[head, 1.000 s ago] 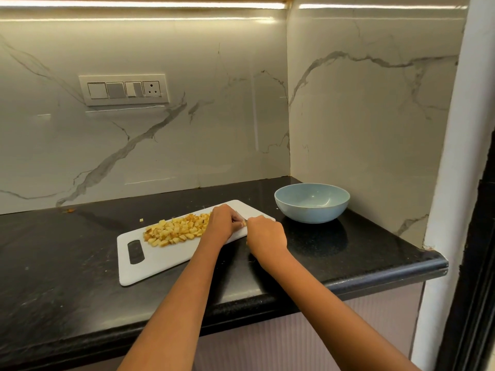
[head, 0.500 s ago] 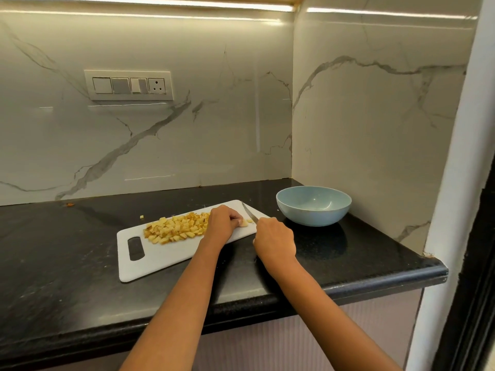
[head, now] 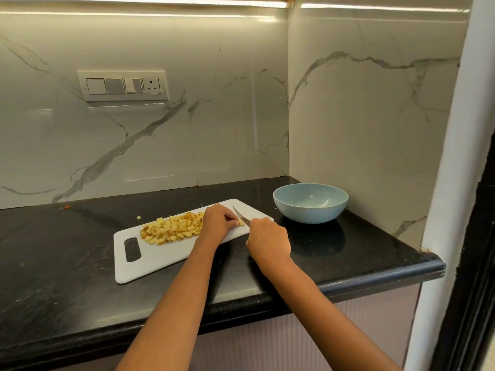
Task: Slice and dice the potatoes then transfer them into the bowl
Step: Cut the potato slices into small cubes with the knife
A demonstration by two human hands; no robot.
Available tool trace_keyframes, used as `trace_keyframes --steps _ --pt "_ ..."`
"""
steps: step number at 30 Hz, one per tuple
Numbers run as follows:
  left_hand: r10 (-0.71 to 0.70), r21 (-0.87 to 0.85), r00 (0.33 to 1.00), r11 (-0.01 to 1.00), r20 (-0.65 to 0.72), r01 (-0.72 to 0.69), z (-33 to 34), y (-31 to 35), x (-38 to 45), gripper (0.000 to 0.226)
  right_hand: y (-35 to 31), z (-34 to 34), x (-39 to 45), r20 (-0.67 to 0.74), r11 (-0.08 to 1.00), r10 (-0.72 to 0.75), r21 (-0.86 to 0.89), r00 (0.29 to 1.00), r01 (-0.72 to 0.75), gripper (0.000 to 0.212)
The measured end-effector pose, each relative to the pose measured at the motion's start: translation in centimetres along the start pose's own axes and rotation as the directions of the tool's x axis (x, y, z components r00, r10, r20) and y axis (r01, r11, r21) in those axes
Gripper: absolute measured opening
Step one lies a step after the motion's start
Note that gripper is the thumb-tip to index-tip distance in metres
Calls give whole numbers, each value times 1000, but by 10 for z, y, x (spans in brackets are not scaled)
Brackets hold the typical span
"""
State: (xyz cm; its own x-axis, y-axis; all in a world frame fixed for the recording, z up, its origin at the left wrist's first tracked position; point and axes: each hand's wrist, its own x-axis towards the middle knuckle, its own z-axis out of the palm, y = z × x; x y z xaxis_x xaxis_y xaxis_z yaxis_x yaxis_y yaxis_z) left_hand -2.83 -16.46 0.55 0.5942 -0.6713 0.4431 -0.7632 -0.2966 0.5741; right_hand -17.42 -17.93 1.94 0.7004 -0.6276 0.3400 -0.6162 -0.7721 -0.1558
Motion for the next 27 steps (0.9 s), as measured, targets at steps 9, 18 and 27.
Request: trace_keyframes --steps 9,18,27 --pt "-19 2 1000 1000 -2 19 1 1 2 20 -1 0 0 1 1000 24 21 1000 -24 27" --pt "25 30 1000 999 0 -25 6 5 0 15 -2 2 1 -21 997 67 37 998 -66 26" --pt "-56 -41 997 998 -46 54 3 2 4 18 -1 3 2 -24 998 57 38 998 -57 27"
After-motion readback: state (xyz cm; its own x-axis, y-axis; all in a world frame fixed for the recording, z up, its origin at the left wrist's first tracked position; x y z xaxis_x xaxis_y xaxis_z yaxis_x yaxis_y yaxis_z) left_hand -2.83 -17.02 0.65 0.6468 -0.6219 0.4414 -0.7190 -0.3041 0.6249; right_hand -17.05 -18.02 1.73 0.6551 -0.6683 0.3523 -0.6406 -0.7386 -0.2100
